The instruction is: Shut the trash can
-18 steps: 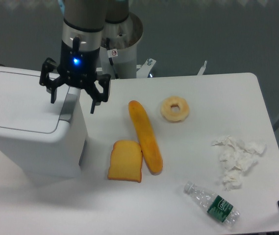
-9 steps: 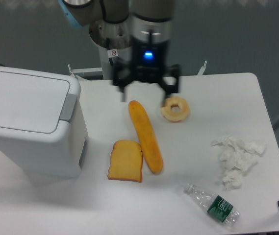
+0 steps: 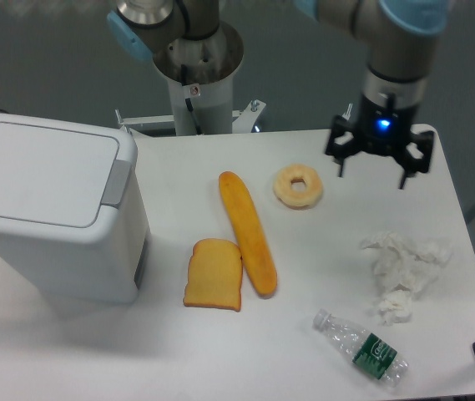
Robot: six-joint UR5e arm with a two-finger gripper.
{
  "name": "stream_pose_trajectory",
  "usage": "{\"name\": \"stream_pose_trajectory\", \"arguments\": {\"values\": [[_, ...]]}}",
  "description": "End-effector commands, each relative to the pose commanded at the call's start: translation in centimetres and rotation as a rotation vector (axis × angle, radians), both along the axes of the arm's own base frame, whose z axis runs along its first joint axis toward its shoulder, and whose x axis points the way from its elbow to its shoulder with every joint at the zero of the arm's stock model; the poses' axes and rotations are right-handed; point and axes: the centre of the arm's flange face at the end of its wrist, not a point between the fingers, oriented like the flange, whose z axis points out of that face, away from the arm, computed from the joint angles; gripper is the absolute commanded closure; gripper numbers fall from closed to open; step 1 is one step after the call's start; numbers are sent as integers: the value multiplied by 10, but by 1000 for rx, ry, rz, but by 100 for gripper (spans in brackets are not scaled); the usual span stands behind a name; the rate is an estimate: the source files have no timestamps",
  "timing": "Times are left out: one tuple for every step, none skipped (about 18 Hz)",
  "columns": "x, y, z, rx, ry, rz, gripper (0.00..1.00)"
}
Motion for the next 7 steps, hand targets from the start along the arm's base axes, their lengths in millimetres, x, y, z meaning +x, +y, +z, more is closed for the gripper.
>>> {"name": "stream_pose_trajectory", "arguments": {"values": [[-9,1,-15,-26,9,-44,0],[-15,3,-24,-35,20,-82,0],[-18,2,-25,-33,25,-97,0],[-19,1,-28,-35,23,-110,0],[-18,1,-31,-36,20,-119,0],[-19,1,-35,-38,12,-121,0],[-20,2,-38,-38,9,-119,0]]}}
